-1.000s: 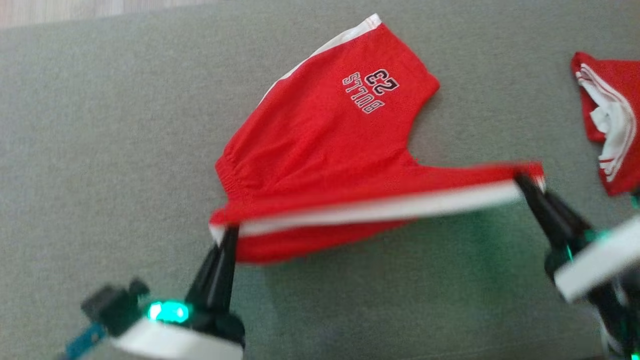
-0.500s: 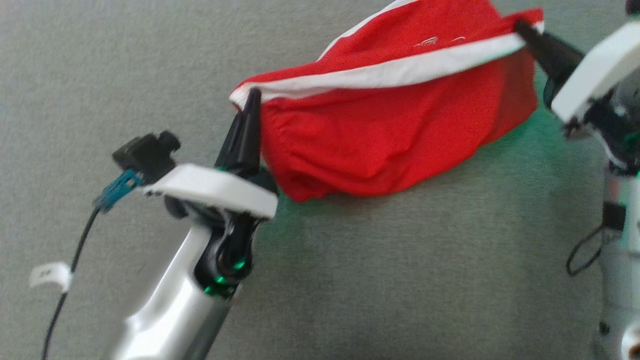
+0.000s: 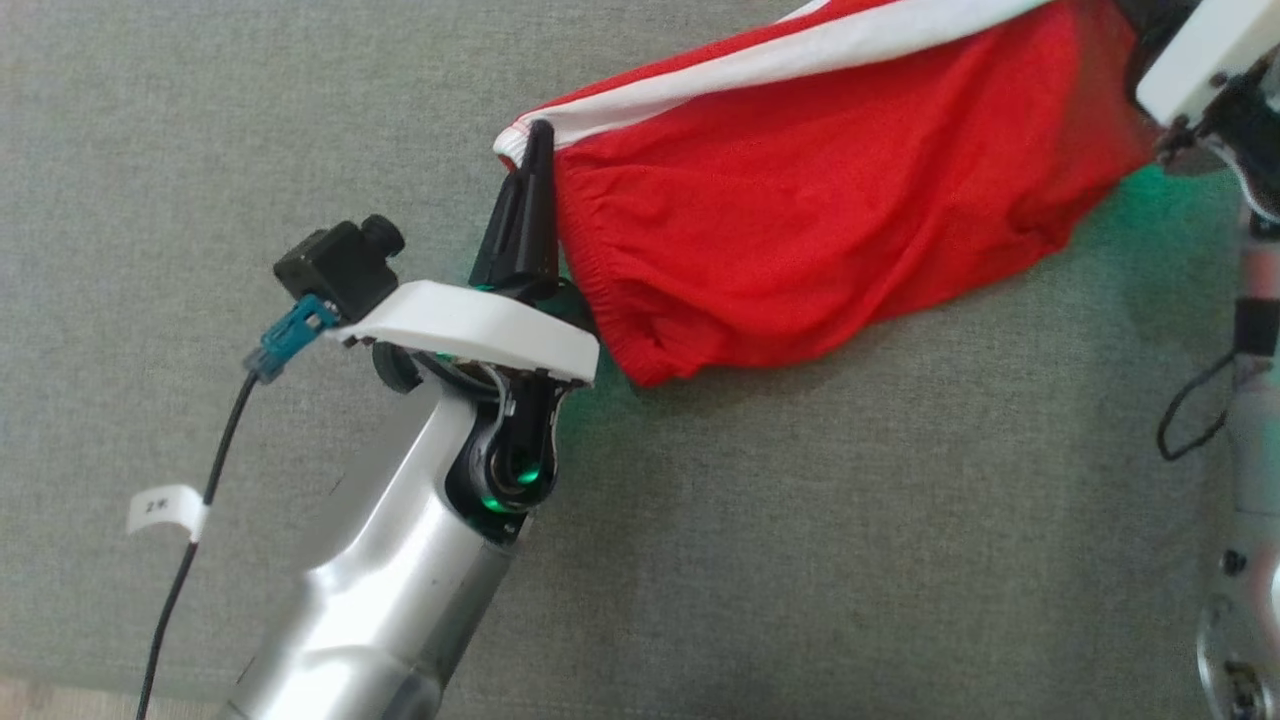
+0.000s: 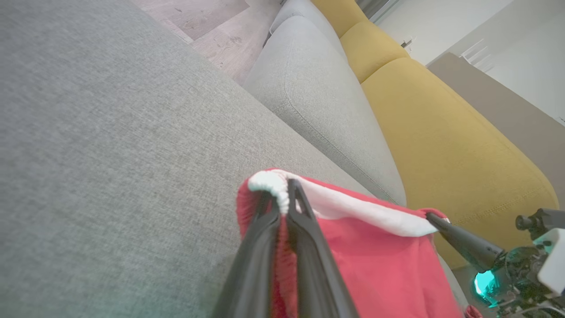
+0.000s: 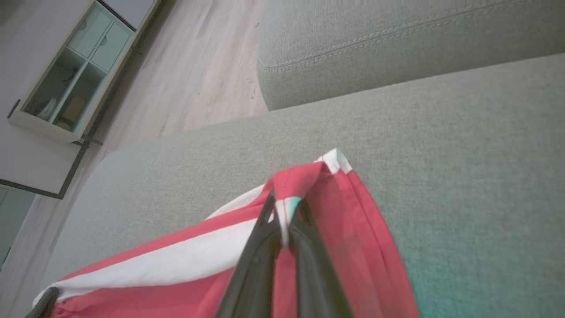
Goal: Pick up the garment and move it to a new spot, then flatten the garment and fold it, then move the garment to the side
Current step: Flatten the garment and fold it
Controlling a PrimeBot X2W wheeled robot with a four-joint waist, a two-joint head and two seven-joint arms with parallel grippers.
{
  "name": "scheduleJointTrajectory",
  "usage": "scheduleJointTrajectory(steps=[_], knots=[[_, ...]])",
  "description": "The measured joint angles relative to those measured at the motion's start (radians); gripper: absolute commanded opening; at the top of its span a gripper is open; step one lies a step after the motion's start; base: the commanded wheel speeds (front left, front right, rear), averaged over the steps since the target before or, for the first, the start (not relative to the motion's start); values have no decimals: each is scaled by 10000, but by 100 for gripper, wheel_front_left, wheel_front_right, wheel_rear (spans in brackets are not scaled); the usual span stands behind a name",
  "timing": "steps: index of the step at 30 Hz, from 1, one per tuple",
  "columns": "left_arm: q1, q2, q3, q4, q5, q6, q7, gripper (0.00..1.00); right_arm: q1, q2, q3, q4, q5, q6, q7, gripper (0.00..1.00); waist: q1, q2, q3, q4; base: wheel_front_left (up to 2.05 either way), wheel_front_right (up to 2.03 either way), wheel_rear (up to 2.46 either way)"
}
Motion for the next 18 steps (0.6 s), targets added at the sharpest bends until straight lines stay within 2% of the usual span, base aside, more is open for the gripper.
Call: scheduleJointTrajectory(steps=[3,4,5,6,8,9,12,14,18], knots=[[-45,-19,-100,138,82,-17,-127,0,-244,-73,79,217,13,0,-268,0,0,0,69,68,0,0,0],[-46,-25,-115,153,71,-52,-127,7,-292,-94,109,295,13,0,-336,0,0,0,96,88,0,0,0],[-56,-29,-132,157,67,-52,-132,23,-310,-111,132,343,13,0,-472,22,0,0,119,106,0,0,0],[-75,-33,-150,171,67,-67,-159,45,-309,-138,209,382,13,0,-591,100,0,0,134,121,0,0,0],[-110,-35,-159,209,67,-86,-157,86,-305,-153,326,539,13,0,-738,100,0,0,137,107,0,0,0],[-115,-27,-157,221,67,-86,-157,100,-305,-157,393,554,15,0,-849,100,-1,0,145,76,0,0,0],[-113,48,-151,205,75,-25,-161,100,-304,-230,466,543,23,0,-1290,100,0,0,145,-58,0,0,0],[-46,165,-151,105,173,109,-192,100,-279,-508,750,407,-84,0,-1555,100,0,0,103,-171,0,0,0],[515,736,-343,-385,803,491,-395,100,22,-1160,1292,-182,-336,0,-1718,100,-1,0,-23,-398,0,0,0]])
